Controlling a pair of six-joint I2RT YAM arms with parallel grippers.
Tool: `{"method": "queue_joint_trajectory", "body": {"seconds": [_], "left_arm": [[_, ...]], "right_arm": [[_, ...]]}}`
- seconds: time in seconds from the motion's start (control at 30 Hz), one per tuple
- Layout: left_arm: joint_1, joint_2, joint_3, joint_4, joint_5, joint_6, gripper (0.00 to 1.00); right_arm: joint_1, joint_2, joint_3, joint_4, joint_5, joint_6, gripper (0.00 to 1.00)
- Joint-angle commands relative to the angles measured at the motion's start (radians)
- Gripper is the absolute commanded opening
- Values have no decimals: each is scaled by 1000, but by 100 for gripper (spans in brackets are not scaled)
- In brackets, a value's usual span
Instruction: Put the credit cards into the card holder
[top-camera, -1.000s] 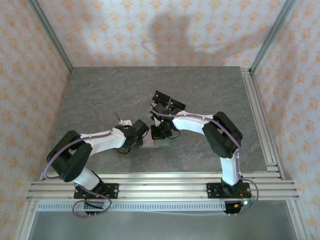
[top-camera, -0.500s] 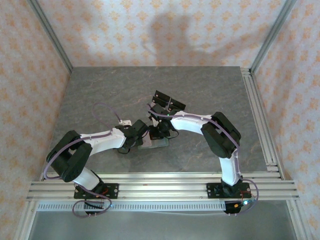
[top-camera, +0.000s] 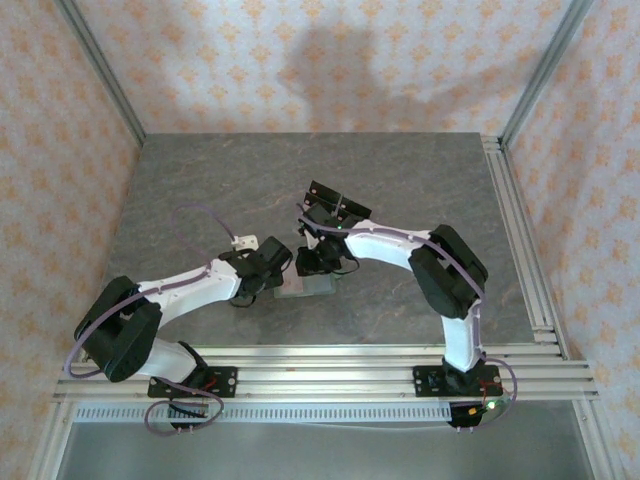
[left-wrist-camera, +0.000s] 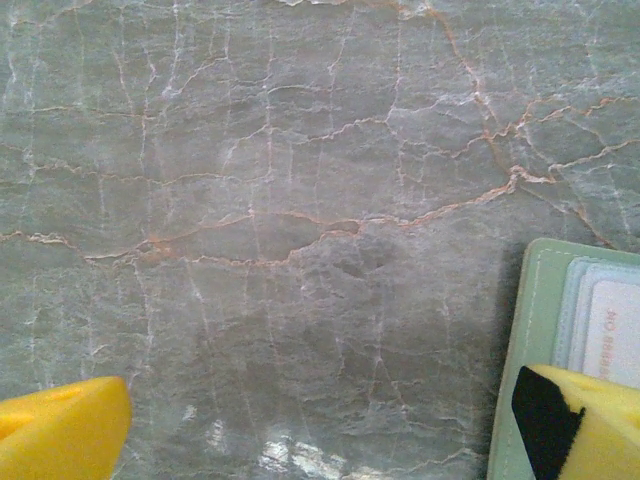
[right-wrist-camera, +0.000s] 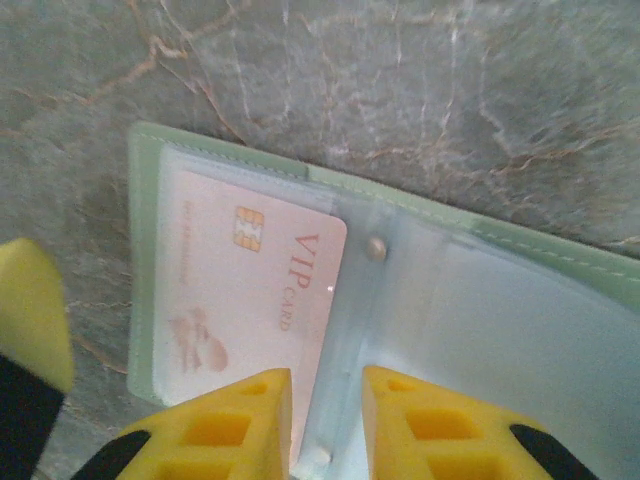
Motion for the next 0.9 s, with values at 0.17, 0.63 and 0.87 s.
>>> {"method": "queue_joint_trajectory", "body": {"seconds": [0.17, 0.63, 0.87], "left_arm": [[-6, -7, -2, -32, -47, -12, 100], [-6, 0, -19, -12, -32, -7, 100], [-7, 6, -21, -4, -30, -7, 100]], "right_arm": [[-44, -124, -51, -43, 99, -5, 38], [-57, -112, -97, -39, 134, -21, 42], [-57, -79, -89, -24, 108, -19, 41]]}}
